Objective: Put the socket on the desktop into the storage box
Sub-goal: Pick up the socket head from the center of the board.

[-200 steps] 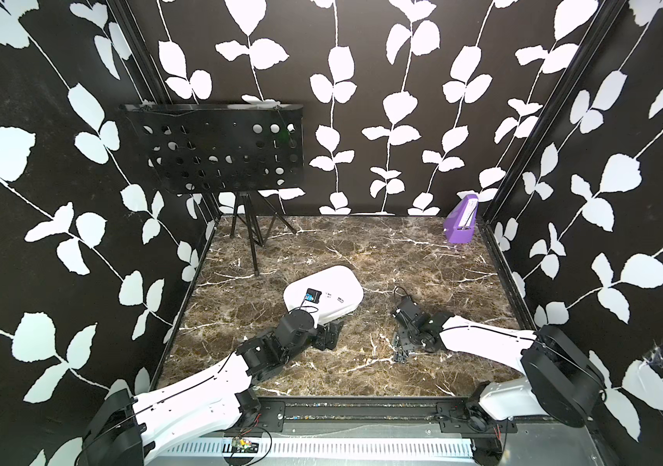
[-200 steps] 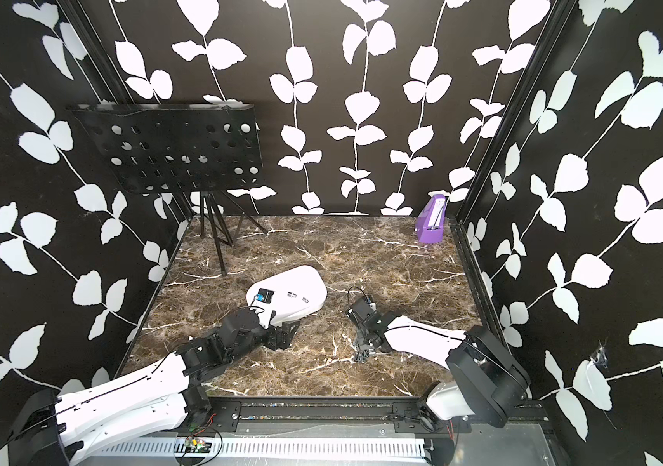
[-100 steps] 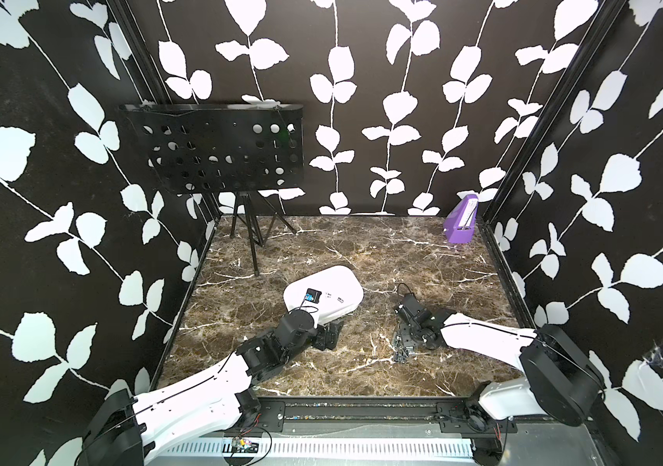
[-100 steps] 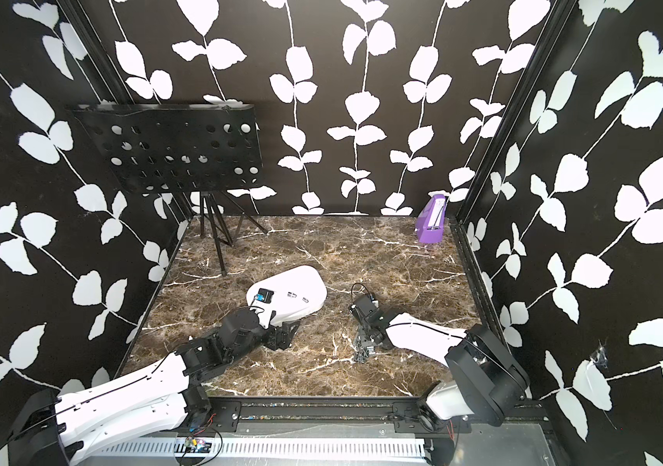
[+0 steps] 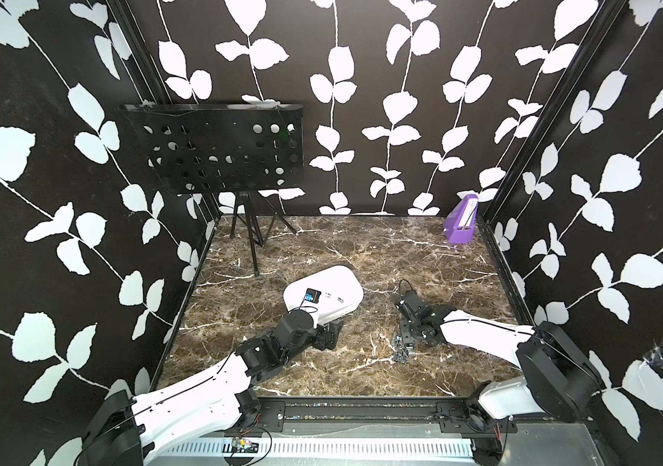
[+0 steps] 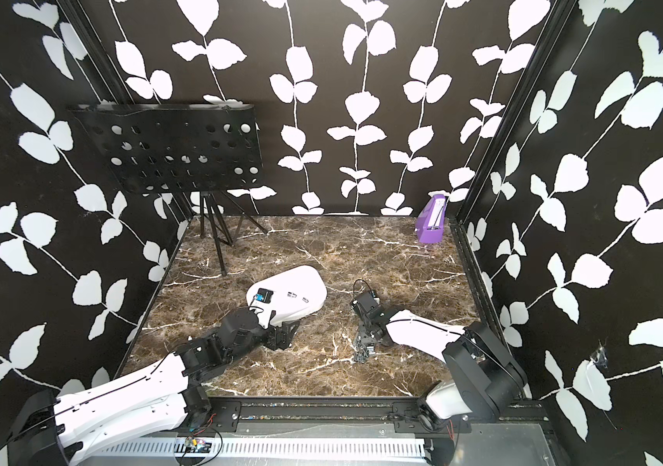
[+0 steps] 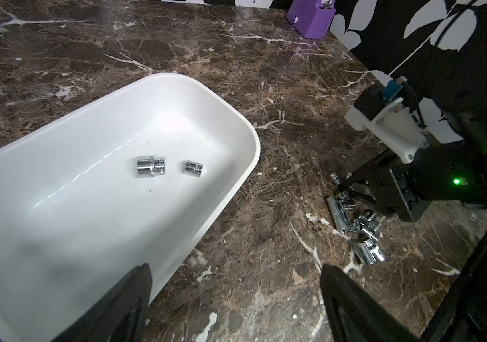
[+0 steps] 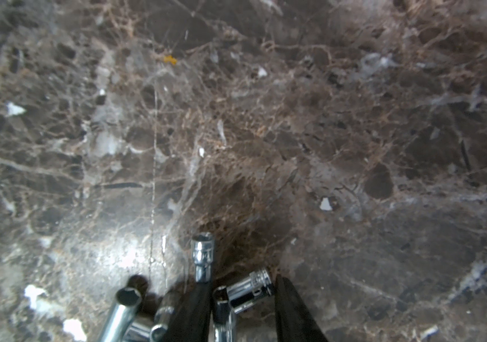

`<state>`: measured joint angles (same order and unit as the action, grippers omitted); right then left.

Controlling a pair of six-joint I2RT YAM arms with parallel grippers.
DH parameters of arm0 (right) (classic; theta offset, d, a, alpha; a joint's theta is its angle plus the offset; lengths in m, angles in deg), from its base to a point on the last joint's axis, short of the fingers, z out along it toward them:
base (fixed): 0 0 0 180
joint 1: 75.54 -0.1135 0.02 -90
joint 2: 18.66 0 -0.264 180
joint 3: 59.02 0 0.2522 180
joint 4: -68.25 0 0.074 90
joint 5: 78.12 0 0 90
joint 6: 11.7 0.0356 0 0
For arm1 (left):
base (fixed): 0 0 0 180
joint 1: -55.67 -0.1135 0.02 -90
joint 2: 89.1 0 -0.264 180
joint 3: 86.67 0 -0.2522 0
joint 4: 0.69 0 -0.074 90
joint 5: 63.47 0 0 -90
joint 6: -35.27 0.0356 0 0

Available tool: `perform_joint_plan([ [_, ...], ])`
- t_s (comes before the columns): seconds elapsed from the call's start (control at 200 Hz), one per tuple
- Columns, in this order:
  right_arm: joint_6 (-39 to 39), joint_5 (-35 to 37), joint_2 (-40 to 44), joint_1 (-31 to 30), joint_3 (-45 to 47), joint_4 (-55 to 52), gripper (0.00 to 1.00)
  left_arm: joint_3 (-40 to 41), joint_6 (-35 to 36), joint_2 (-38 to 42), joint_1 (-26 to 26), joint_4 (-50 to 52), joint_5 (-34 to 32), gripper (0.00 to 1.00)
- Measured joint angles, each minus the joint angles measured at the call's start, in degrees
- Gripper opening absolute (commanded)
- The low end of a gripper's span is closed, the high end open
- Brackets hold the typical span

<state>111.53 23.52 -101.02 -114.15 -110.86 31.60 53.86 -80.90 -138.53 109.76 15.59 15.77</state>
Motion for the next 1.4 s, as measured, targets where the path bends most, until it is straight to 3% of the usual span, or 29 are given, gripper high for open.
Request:
perform_joint_plan([
  [0.535, -0.5, -1.8, -1.1, 0.3, -0.5, 2.5, 0.35, 0.0, 0.0, 0.1, 0.2, 0.1, 0.0, 0.89],
  [0.86, -1.4, -2.3, -1.0, 0.4, -0.4, 3.5, 0.40, 0.0, -0.2, 0.1, 0.2, 0.1, 0.0, 0.89],
  [1.4, -0.2, -1.5, 7.4, 0.4, 2.7, 4.7, 0.38, 0.0, -0.2, 0.1, 0.2, 0.1, 0.0, 0.89],
])
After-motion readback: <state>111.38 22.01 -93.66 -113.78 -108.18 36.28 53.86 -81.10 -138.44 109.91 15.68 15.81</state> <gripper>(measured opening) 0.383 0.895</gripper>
